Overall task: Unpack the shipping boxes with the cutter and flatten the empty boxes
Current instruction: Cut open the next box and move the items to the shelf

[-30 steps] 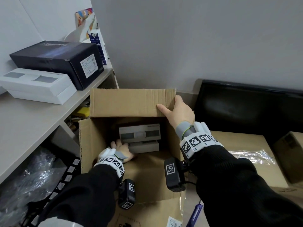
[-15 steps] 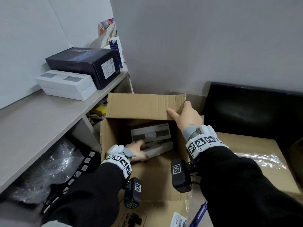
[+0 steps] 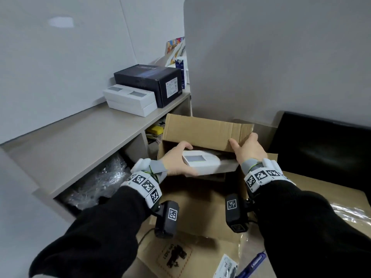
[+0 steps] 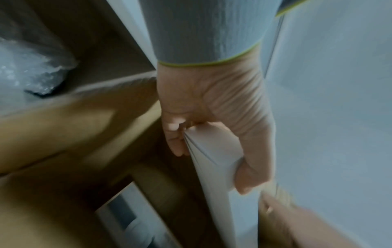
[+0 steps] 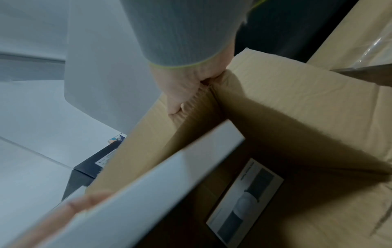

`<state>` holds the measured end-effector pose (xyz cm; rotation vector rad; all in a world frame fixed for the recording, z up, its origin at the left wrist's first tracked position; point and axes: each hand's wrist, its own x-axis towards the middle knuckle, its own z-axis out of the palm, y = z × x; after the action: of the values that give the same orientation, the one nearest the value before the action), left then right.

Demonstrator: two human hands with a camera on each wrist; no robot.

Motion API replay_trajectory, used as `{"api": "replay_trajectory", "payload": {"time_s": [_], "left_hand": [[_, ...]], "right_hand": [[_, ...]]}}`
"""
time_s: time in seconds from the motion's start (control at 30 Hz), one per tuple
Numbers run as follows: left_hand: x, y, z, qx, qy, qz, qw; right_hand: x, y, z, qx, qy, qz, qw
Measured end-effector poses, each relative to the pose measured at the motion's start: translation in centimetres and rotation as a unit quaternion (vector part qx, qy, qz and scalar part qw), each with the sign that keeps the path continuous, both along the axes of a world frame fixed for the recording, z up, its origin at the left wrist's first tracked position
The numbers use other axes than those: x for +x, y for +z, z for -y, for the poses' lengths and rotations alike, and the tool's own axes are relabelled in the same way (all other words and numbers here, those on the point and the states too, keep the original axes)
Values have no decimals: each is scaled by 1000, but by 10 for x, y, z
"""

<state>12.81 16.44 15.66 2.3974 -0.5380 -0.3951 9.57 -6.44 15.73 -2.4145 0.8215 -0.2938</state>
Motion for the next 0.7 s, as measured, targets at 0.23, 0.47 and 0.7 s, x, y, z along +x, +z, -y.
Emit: {"api": "replay_trajectory", "payload": {"time_s": [0.23,0.47,0.7], "left_hand": [[-11,74,-31,-111,-21,75,991],[0,108,-52,-201,-14,76,977],[37,125,-71,-283,57,125,949]], "right_hand": [[2,14,-7,102,-3,1,995],[0,22,-9,127,-26,-10,991],[10,32,-22,138,-64,-5,988]]}}
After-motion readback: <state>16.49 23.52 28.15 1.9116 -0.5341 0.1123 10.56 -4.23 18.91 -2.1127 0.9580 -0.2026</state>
